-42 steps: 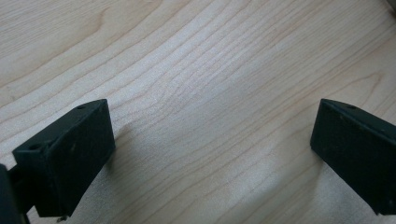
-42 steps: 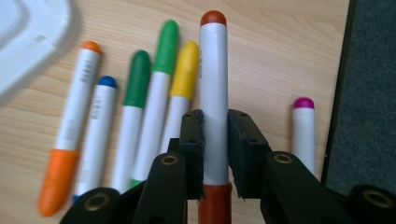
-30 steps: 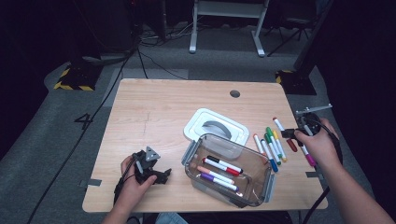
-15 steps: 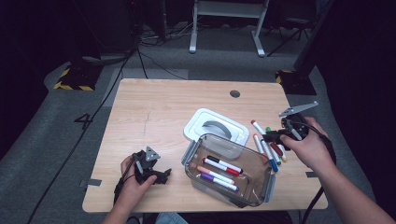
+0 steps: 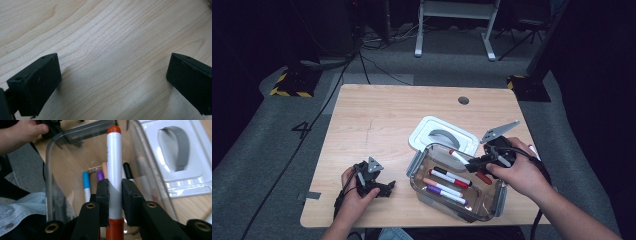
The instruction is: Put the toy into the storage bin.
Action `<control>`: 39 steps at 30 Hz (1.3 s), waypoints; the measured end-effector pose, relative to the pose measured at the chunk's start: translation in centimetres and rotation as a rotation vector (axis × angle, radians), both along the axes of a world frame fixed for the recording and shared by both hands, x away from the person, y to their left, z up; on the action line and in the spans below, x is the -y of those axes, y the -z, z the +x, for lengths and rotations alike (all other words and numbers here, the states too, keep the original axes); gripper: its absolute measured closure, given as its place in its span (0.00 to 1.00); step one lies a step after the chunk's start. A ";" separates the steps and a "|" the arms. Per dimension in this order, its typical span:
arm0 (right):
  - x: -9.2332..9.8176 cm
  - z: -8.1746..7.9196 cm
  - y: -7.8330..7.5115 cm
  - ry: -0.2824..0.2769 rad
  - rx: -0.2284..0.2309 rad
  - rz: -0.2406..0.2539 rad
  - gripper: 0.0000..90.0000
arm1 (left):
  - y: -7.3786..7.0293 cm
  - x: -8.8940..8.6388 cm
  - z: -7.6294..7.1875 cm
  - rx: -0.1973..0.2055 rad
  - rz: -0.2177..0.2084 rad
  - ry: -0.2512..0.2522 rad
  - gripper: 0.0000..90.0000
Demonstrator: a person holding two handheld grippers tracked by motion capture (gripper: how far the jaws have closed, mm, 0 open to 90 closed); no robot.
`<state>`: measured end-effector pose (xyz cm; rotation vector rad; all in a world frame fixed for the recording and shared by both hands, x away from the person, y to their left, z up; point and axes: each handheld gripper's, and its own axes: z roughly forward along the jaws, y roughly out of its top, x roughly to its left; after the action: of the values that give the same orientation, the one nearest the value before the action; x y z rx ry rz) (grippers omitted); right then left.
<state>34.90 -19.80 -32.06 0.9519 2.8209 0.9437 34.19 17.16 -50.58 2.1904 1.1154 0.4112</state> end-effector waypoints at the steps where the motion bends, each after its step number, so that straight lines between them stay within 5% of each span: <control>1: 0.0 0.0 0.0 0.000 0.000 0.000 0.85 | 0.0 0.0 0.0 0.000 0.000 0.000 0.00; 12: -4.3 -0.9 2.5 -0.124 -0.088 -0.067 0.85 | 0.0 0.0 0.0 0.000 0.000 0.000 0.00; 23: -6.5 -0.1 5.3 -0.168 -0.176 -0.127 0.85 | 0.0 0.0 0.0 0.000 -0.001 0.000 0.00; 24: -6.9 0.1 6.0 -0.170 -0.211 -0.132 0.85 | 0.0 0.0 0.0 0.000 -0.001 0.000 0.00; 39: -8.6 0.5 9.7 -0.204 -0.298 -0.198 0.85 | 0.0 0.0 0.0 0.000 -0.001 0.000 0.00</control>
<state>35.40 -11.18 -41.77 0.8569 3.2353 0.5564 34.19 17.16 -50.59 2.1895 1.1157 0.4101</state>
